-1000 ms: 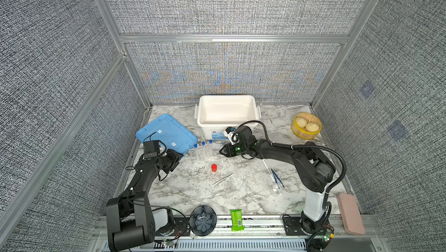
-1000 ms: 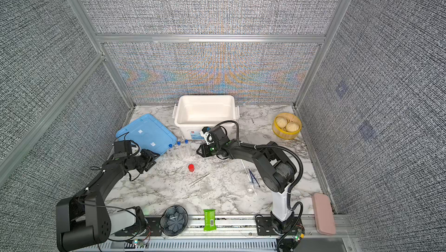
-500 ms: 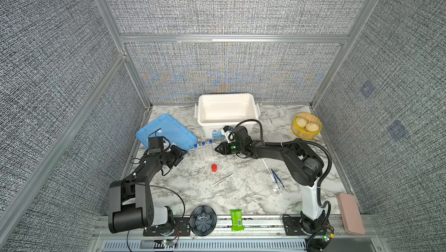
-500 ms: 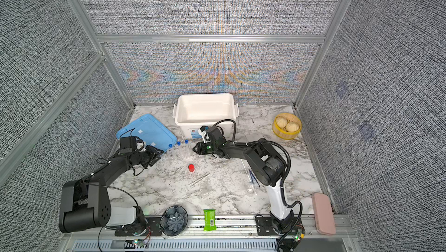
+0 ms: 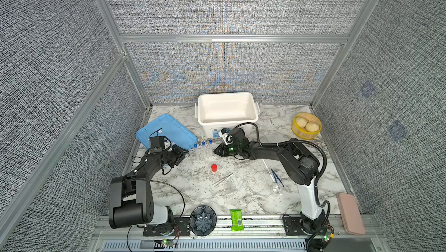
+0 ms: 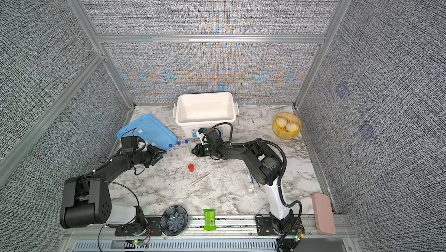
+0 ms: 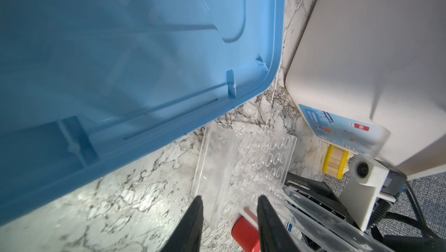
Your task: Organize the chemistry lab equipment
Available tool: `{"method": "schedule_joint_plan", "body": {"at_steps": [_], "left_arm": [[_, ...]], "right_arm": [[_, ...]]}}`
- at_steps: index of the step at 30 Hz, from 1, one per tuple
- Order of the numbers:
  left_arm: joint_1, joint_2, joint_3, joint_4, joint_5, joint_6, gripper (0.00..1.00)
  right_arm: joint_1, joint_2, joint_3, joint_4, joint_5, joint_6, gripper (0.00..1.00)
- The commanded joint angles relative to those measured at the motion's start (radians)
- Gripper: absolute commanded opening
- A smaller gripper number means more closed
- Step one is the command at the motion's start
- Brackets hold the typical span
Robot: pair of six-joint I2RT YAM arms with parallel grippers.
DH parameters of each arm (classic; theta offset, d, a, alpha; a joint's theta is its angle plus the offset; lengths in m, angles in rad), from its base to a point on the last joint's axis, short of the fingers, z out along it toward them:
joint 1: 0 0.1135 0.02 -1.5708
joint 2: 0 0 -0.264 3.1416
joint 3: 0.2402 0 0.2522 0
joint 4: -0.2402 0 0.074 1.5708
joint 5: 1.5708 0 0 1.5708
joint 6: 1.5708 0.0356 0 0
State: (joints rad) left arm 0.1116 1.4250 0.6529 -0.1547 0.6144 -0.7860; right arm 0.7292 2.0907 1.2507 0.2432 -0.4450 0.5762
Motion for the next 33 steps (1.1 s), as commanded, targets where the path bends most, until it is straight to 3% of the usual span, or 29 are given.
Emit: {"method": "schedule_joint_plan", "body": {"at_steps": [1,23,33], "left_arm": [[-0.002,0.004,0.007,0.027,0.021,-0.002,0.39],[-0.010,0.034,0.017,0.017,0.018,0.017,0.35],[-0.016,0.039,0.031,-0.012,0.007,0.036,0.34]], "right_arm": [[0.007,-0.001,0.004,0.006,0.008,0.003,0.20],[0.049,-0.023,-0.002,-0.015,0.014,0.002,0.13],[0.057,-0.090,-0.053,-0.010,0.063,-0.004,0.16]]}}
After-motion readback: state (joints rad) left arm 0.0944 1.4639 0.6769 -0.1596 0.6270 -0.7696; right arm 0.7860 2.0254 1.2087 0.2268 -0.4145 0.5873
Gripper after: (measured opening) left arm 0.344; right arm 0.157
